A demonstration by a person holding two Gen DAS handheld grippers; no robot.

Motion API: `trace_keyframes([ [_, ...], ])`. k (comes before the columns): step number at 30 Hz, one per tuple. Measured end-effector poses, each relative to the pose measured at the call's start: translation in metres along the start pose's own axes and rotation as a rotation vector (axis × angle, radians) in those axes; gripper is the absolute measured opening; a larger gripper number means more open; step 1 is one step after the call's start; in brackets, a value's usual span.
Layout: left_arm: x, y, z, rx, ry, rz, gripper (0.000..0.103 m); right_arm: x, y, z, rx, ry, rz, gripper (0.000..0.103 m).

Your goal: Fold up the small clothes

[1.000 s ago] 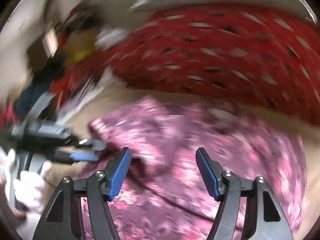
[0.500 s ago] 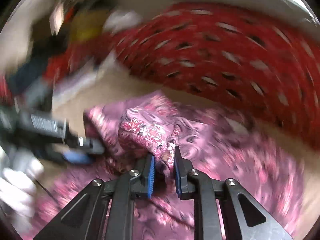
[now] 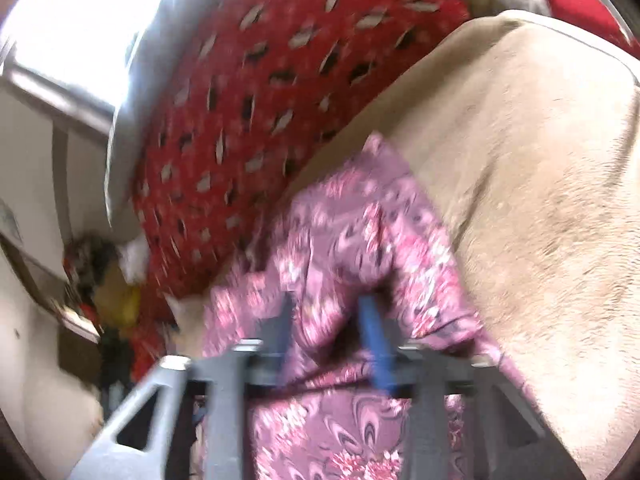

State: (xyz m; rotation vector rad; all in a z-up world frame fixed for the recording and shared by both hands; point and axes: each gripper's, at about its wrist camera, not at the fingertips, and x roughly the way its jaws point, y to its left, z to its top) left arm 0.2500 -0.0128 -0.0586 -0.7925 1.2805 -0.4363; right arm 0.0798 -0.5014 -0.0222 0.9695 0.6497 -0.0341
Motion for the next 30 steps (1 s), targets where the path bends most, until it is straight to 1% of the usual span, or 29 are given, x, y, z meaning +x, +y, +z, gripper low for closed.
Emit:
trace_keyframes([
  [1,0.005,0.000,0.001,-0.006,0.009,0.008,0.051,0.001,0.001,0.003,0.005,-0.012,0.003,0.074],
  [3,0.015,-0.002,0.006,-0.016,0.022,0.032,0.051,0.015,0.004,0.007,-0.004,0.009,-0.042,0.075],
  [4,0.017,-0.004,0.009,-0.016,0.023,0.044,0.049,0.026,0.005,0.009,-0.004,0.029,-0.056,0.074],
  [5,0.018,-0.007,0.012,-0.012,0.023,0.050,0.044,0.036,0.008,0.009,-0.007,0.052,-0.056,0.070],
  [6,0.016,-0.012,0.015,-0.002,0.013,0.051,0.036,0.043,0.015,0.011,-0.021,0.073,-0.054,0.041],
  [7,0.013,-0.015,0.016,0.010,0.006,0.046,0.022,0.046,0.022,0.012,-0.043,0.085,-0.034,0.007],
  [8,0.009,-0.020,0.018,0.013,-0.014,0.049,0.020,0.041,0.028,0.020,-0.075,0.083,0.004,0.008],
  [10,0.004,-0.025,0.019,0.055,-0.045,0.088,0.020,0.021,0.047,0.027,-0.173,-0.023,0.042,0.008],
  [11,0.007,-0.024,0.018,0.072,-0.044,0.115,0.020,0.013,0.049,0.028,-0.196,-0.051,0.029,0.008],
  [12,0.012,-0.021,0.018,0.073,-0.031,0.143,0.020,0.014,0.047,0.030,-0.201,-0.058,0.006,0.008],
  [13,0.019,-0.017,0.018,0.066,-0.013,0.177,0.020,0.018,0.038,0.031,-0.193,-0.039,-0.028,0.008],
  [14,0.028,-0.011,0.018,0.061,0.012,0.206,0.020,0.030,0.022,0.031,-0.170,0.024,-0.082,0.008],
  [16,0.027,-0.011,0.016,0.078,0.007,0.205,0.020,0.049,-0.005,0.023,-0.124,0.160,-0.201,0.007],
  [17,0.022,-0.014,0.014,0.089,0.012,0.207,0.020,0.044,-0.008,0.020,-0.115,0.156,-0.180,0.007],
  [18,0.017,-0.018,0.011,0.108,0.021,0.194,0.020,0.035,-0.005,0.018,-0.120,0.131,-0.170,0.015],
  [20,0.007,-0.025,-0.001,0.155,0.032,0.183,0.020,0.014,0.009,0.015,-0.158,0.079,-0.160,0.016],
  [21,0.004,-0.030,-0.010,0.193,0.035,0.192,0.021,0.002,0.016,0.010,-0.190,0.055,-0.124,0.016],
  [22,0.004,-0.033,-0.018,0.231,0.036,0.212,0.025,-0.005,0.022,0.005,-0.220,0.047,-0.106,0.018],
  [23,0.006,-0.035,-0.029,0.266,0.041,0.249,0.031,-0.008,0.026,-0.004,-0.257,0.060,-0.117,0.021],
  [24,0.012,-0.033,-0.038,0.291,0.056,0.290,0.031,-0.003,0.027,-0.013,-0.285,0.105,-0.146,0.029],
  [25,0.020,-0.032,-0.046,0.312,0.080,0.329,0.031,0.005,0.023,-0.021,-0.302,0.167,-0.185,0.032],
  [26,0.023,-0.031,-0.054,0.332,0.080,0.358,0.031,0.021,0.013,-0.032,-0.306,0.279,-0.270,0.031],
  [27,0.020,-0.034,-0.061,0.357,0.066,0.377,0.031,0.024,0.008,-0.039,-0.302,0.307,-0.284,0.031],
  [28,0.017,-0.037,-0.067,0.374,0.071,0.388,0.032,0.016,0.009,-0.043,-0.316,0.279,-0.274,0.030],
  [29,0.014,-0.037,-0.072,0.375,0.091,0.384,0.032,0.008,0.013,-0.046,-0.330,0.287,-0.284,0.031],
  [30,0.010,-0.035,-0.078,0.364,0.113,0.374,0.032,0.003,0.016,-0.050,-0.334,0.320,-0.290,0.033],
])
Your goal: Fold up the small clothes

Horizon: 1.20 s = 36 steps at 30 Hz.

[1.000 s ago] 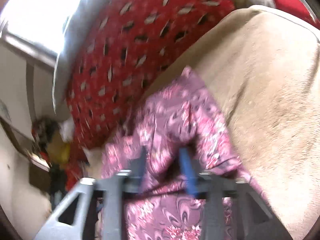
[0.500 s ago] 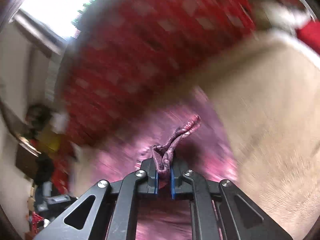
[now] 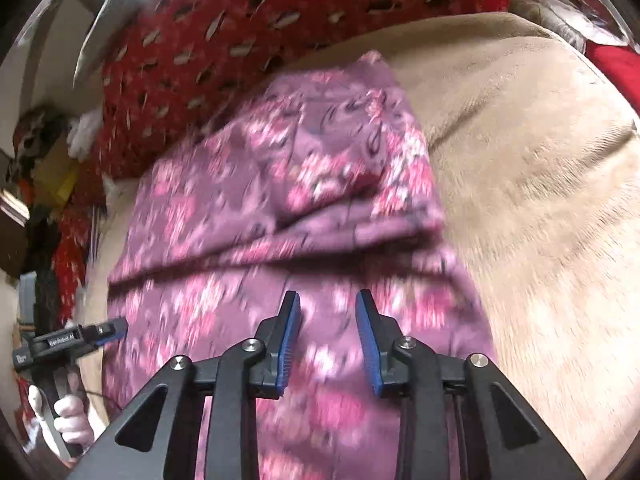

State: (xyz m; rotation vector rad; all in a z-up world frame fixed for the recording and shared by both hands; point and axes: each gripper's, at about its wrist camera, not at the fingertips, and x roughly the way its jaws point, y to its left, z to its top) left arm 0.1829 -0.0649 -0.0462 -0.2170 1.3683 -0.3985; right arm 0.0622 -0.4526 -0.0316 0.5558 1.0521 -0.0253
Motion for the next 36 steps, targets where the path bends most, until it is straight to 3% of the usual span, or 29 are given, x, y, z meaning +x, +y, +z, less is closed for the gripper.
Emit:
trace_keyframes([
  [1,-0.002,0.002,-0.006,-0.009,0.020,-0.006,0.032,-0.003,0.001,-0.005,-0.009,0.026,0.010,0.038],
  [5,-0.007,0.010,-0.038,-0.014,0.107,0.020,0.032,-0.017,0.005,-0.043,-0.084,0.142,-0.017,0.039],
  [10,-0.025,0.016,-0.082,0.002,0.146,0.008,0.032,-0.051,0.005,-0.103,-0.139,0.177,-0.035,0.042],
  [18,-0.066,0.088,-0.143,-0.115,0.133,-0.035,0.032,-0.122,-0.037,-0.171,-0.119,0.084,-0.087,0.053],
  [21,-0.064,0.111,-0.163,-0.163,0.167,-0.096,0.032,-0.127,-0.058,-0.189,-0.072,0.076,-0.072,0.055],
  [22,-0.063,0.116,-0.168,-0.177,0.175,-0.116,0.033,-0.126,-0.066,-0.195,-0.051,0.085,-0.058,0.056],
  [25,-0.054,0.123,-0.183,-0.220,0.199,-0.182,0.051,-0.116,-0.078,-0.211,0.006,0.111,0.031,0.056],
  [29,-0.042,0.128,-0.194,-0.262,0.229,-0.226,0.051,-0.102,-0.084,-0.223,0.045,0.129,0.140,0.056],
  [32,-0.041,0.127,-0.198,-0.277,0.234,-0.260,0.051,-0.098,-0.083,-0.224,0.043,0.125,0.173,0.056],
  [33,-0.041,0.125,-0.199,-0.271,0.229,-0.267,0.051,-0.098,-0.082,-0.224,0.036,0.126,0.172,0.051],
  [34,-0.043,0.121,-0.199,-0.257,0.223,-0.263,0.047,-0.098,-0.080,-0.224,0.024,0.128,0.175,0.039],
  [35,-0.046,0.113,-0.199,-0.226,0.210,-0.246,0.025,-0.100,-0.078,-0.225,0.004,0.125,0.189,0.027],
  [36,-0.049,0.108,-0.198,-0.196,0.206,-0.235,0.013,-0.101,-0.076,-0.225,-0.010,0.124,0.205,0.011],
])
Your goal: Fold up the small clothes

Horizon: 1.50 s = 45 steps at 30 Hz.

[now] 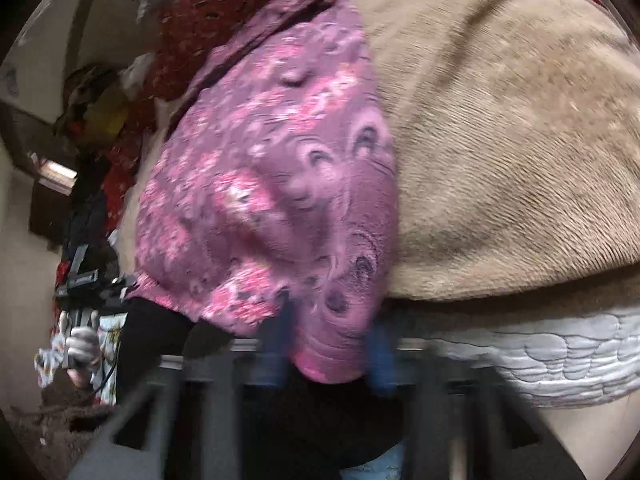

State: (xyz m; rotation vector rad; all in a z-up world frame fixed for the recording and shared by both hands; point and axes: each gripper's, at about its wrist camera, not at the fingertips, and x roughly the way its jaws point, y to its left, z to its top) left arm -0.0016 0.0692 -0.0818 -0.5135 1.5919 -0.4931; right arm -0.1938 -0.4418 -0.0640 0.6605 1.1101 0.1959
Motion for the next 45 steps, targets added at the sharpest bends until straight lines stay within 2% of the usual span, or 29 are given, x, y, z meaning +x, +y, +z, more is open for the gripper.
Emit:
trace_keyframes([
  [1,-0.002,-0.007,0.000,0.026,-0.001,0.008,0.007,-0.004,0.005,0.000,-0.023,-0.010,0.010,0.011],
  [3,-0.011,-0.020,-0.001,0.067,-0.034,-0.002,0.007,-0.013,0.016,0.000,-0.061,-0.036,0.037,0.011],
  [8,-0.048,-0.054,0.005,0.136,-0.122,-0.125,0.007,-0.043,0.034,0.014,-0.075,-0.141,0.169,0.011],
  [12,-0.070,-0.073,0.025,0.131,-0.185,-0.201,0.007,-0.055,0.040,0.033,-0.036,-0.218,0.257,0.011],
  [15,-0.079,-0.081,0.042,0.114,-0.226,-0.217,0.007,-0.063,0.039,0.052,-0.006,-0.265,0.312,0.011],
  [20,-0.086,-0.083,0.081,0.057,-0.276,-0.236,0.007,-0.068,0.039,0.091,0.033,-0.321,0.346,0.011],
  [28,-0.088,-0.095,0.161,-0.003,-0.355,-0.226,0.007,-0.046,0.031,0.173,0.089,-0.379,0.355,0.011],
  [38,-0.079,-0.130,0.298,-0.061,-0.396,-0.207,0.006,0.007,0.016,0.294,0.198,-0.439,0.406,0.011],
  [41,-0.065,-0.138,0.338,-0.077,-0.400,-0.193,0.006,0.026,0.005,0.323,0.252,-0.453,0.417,0.011],
  [45,-0.034,-0.144,0.384,-0.098,-0.377,-0.121,0.006,0.060,-0.018,0.359,0.358,-0.435,0.395,0.012],
])
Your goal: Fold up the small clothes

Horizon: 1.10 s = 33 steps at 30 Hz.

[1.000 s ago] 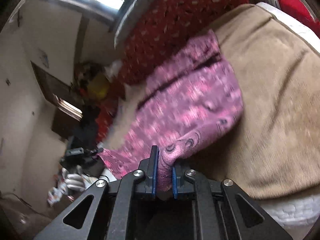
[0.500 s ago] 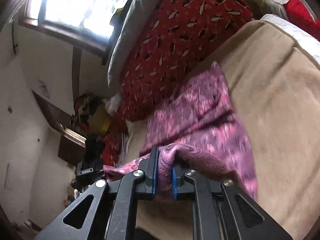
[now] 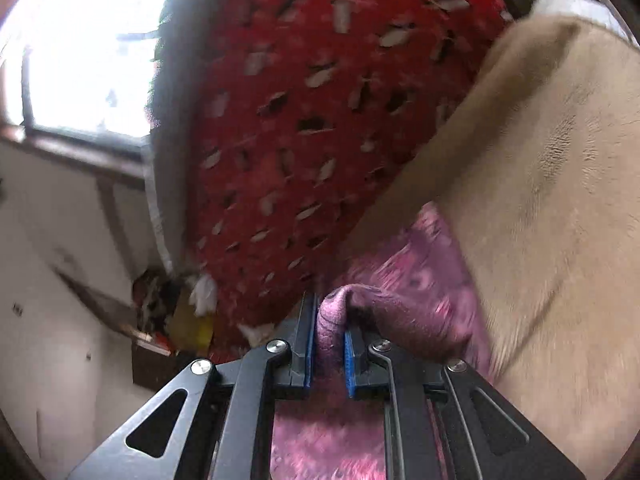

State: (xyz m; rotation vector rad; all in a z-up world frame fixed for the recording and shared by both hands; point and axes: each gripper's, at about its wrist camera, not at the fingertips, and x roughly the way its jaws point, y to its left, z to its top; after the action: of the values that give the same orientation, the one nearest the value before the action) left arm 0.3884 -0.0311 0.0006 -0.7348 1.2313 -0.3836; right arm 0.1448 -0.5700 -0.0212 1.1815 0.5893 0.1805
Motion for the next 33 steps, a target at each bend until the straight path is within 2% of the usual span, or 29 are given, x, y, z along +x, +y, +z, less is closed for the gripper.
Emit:
trace_keyframes([
  [3,0.031,0.000,0.014,0.000,0.040,0.090,0.006,0.023,-0.019,0.012,0.073,0.033,-0.064,0.016],
  [6,0.043,0.002,0.023,-0.027,0.074,0.084,0.007,0.034,-0.028,0.023,0.146,0.049,-0.079,0.021],
  [7,0.043,0.003,0.024,-0.043,0.085,0.060,0.007,0.034,-0.029,0.027,0.164,0.041,-0.059,0.029],
  [8,0.040,0.006,0.025,-0.067,0.088,0.026,0.007,0.031,-0.029,0.030,0.177,0.028,-0.049,0.033],
  [10,0.028,0.011,0.026,-0.099,0.094,-0.058,0.008,0.018,-0.027,0.036,0.193,-0.032,-0.037,0.051],
  [12,0.017,0.015,0.026,-0.098,0.098,-0.129,0.015,-0.003,-0.024,0.040,0.179,-0.094,-0.029,0.056],
  [13,0.009,0.016,0.025,-0.082,0.087,-0.143,0.030,-0.010,-0.022,0.040,0.155,-0.106,-0.045,0.058],
  [14,0.001,0.017,0.025,-0.067,0.068,-0.134,0.044,-0.015,-0.020,0.040,0.127,-0.101,-0.084,0.060],
  [16,-0.015,0.024,0.024,-0.061,0.008,-0.099,0.059,-0.015,-0.017,0.040,0.073,-0.074,-0.170,0.060],
  [18,-0.021,0.031,0.022,-0.065,-0.004,-0.097,0.061,-0.009,-0.011,0.034,-0.015,-0.025,-0.272,0.060],
  [19,-0.018,0.033,0.018,-0.048,0.022,-0.071,0.061,-0.004,-0.008,0.030,-0.059,-0.004,-0.318,0.060],
  [23,0.014,0.025,0.001,0.066,0.130,0.053,0.061,0.018,-0.003,0.020,-0.168,0.043,-0.408,0.060],
  [25,0.027,0.015,-0.011,0.129,0.148,0.112,0.058,0.033,0.000,0.015,-0.226,0.061,-0.462,0.059],
  [26,0.029,0.006,-0.016,0.177,0.127,0.141,0.038,0.039,0.003,0.012,-0.255,0.069,-0.472,0.052],
  [27,0.030,-0.004,-0.019,0.231,0.097,0.165,0.023,0.044,0.009,0.011,-0.294,0.076,-0.454,0.022],
  [28,0.031,-0.011,-0.019,0.262,0.083,0.171,0.000,0.046,0.017,0.010,-0.332,0.074,-0.443,0.006],
  [29,0.032,-0.015,-0.017,0.262,0.075,0.172,0.000,0.046,0.024,0.011,-0.351,0.062,-0.429,0.005],
  [31,0.033,-0.020,-0.012,0.267,0.009,0.212,0.000,0.029,0.038,0.015,-0.392,-0.031,-0.361,0.005],
  [33,0.038,-0.018,-0.005,0.276,-0.038,0.305,0.000,0.014,0.033,0.024,-0.356,-0.101,-0.337,0.005],
])
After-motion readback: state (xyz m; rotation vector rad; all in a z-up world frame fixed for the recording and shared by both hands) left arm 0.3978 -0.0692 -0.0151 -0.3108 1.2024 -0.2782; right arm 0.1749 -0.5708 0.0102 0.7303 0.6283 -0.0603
